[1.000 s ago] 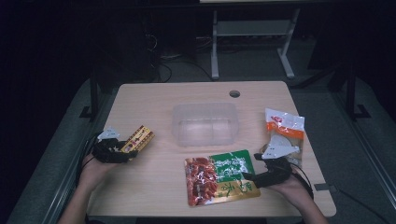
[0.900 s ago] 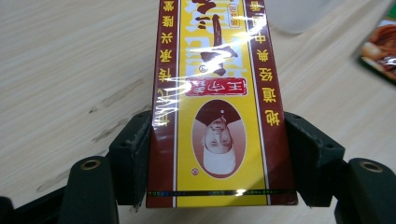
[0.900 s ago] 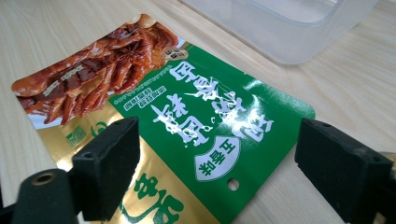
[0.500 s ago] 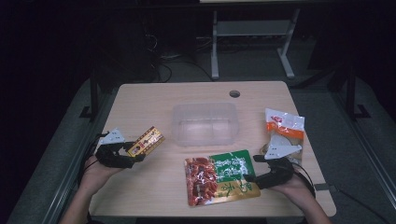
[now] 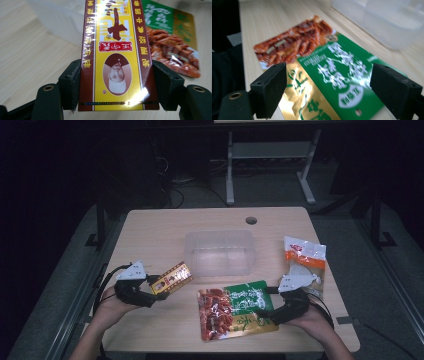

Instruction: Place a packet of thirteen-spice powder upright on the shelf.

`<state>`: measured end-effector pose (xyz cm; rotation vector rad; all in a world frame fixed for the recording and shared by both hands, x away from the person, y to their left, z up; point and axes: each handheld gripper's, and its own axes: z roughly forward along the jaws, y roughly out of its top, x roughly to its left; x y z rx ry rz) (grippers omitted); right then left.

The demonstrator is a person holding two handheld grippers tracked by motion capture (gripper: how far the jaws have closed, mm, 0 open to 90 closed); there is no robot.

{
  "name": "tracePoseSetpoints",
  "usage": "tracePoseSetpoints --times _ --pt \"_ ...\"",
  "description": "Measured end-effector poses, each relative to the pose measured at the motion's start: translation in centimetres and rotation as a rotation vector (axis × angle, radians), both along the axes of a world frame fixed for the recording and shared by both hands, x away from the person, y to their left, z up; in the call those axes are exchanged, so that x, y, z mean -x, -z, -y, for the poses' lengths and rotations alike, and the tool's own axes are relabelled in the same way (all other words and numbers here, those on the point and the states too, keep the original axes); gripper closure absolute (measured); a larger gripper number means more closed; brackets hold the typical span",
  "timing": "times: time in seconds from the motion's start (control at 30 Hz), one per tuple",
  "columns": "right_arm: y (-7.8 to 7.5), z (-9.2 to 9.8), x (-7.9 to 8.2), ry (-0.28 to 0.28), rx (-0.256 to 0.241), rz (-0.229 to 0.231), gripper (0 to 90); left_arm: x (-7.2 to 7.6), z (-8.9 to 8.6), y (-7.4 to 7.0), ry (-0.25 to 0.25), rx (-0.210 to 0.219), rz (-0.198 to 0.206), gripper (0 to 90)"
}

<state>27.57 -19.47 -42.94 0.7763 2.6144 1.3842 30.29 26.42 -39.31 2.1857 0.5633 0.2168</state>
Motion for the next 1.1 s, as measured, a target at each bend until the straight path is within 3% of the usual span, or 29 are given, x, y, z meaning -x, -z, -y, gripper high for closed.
tracePoseSetpoints --times 0.1,0.3,0.33,0.5,0.77,1.1 --pt "-0.3 -0.4 -0.4 -0.041 -0.029 0.003 14.5 0.1 1.1 -0.1 0.058 0.004 -0.006 32.0" --pt "-1.4 -1.4 -1.4 -0.105 -0.073 0.024 15.1 0.3 2.5 -0.3 0.126 0.020 -0.018 32.0" --pt "-1.9 -2.0 -1.7 -0.141 -0.084 0.042 15.9 0.4 3.1 -0.4 0.168 0.029 -0.019 31.9" --pt "-2.5 -3.4 -2.3 -0.214 -0.105 0.057 16.7 0.4 4.4 -0.4 0.224 0.032 -0.017 32.0" --pt "-3.0 -4.7 -2.8 -0.282 -0.120 0.053 19.3 0.4 5.6 -0.2 0.323 0.026 -0.018 31.9" --pt "-4.6 -6.8 -4.1 -0.370 -0.171 0.071 19.2 -0.1 6.8 -0.7 0.396 0.052 -0.018 31.9"
